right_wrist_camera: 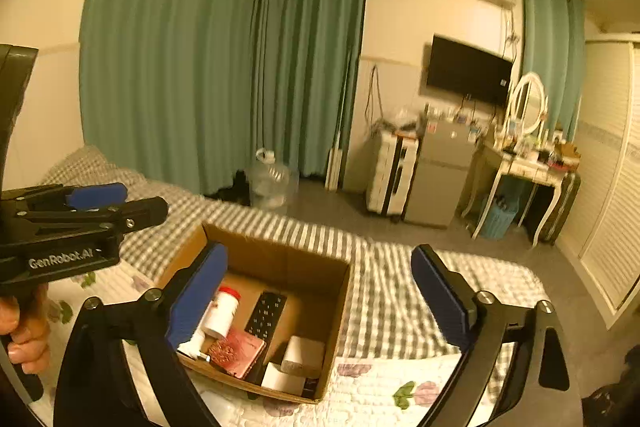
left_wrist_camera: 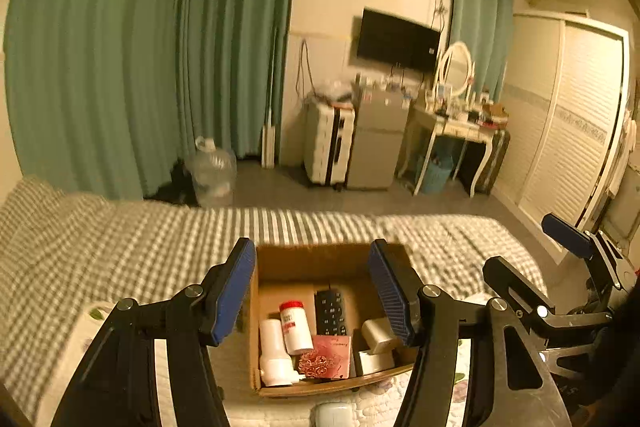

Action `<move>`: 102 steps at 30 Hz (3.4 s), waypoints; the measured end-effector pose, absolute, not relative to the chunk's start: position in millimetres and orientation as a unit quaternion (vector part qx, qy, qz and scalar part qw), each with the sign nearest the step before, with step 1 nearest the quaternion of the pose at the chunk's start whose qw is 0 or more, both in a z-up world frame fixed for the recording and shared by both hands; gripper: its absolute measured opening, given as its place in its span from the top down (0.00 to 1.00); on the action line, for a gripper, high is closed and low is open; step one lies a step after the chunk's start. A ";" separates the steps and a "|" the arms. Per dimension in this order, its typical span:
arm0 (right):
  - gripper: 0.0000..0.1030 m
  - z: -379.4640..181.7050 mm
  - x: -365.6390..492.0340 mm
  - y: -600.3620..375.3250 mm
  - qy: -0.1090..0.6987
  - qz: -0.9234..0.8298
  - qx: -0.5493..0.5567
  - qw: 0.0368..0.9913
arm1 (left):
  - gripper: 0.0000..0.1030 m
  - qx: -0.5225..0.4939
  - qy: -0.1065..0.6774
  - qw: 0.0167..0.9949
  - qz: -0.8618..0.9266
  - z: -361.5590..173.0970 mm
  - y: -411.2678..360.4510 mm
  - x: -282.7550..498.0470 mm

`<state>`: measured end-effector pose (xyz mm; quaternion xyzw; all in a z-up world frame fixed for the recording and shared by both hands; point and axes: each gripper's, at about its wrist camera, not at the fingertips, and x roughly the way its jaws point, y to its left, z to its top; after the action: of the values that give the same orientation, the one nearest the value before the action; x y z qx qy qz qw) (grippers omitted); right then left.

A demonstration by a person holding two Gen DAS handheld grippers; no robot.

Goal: Organize rigid objects
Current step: 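Withdraw both tools from the box toward the pale blue earbud case, then grasp the pale blue earbud case with the right tool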

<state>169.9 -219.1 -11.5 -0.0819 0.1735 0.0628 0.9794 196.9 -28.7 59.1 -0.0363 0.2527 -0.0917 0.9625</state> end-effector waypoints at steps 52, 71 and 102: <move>0.00 -99.6 97.7 -179.5 0.261 0.085 -0.032 0.961 | 0.40 -0.011 0.256 0.963 -0.080 -41.3 7.3 109.3; 0.01 -242.3 167.8 -142.0 0.402 0.110 -0.040 0.908 | 0.64 -0.022 0.442 0.895 -0.054 -174.4 19.1 159.7; 0.46 -218.2 103.6 -171.9 0.407 0.133 -0.016 0.904 | 0.69 -0.008 0.424 0.903 -0.066 -133.1 4.0 106.0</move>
<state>103.6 -171.9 -218.2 -0.0162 0.4067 0.1325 0.9038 106.0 4.0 -133.1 -0.0082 0.4241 -0.0656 0.9032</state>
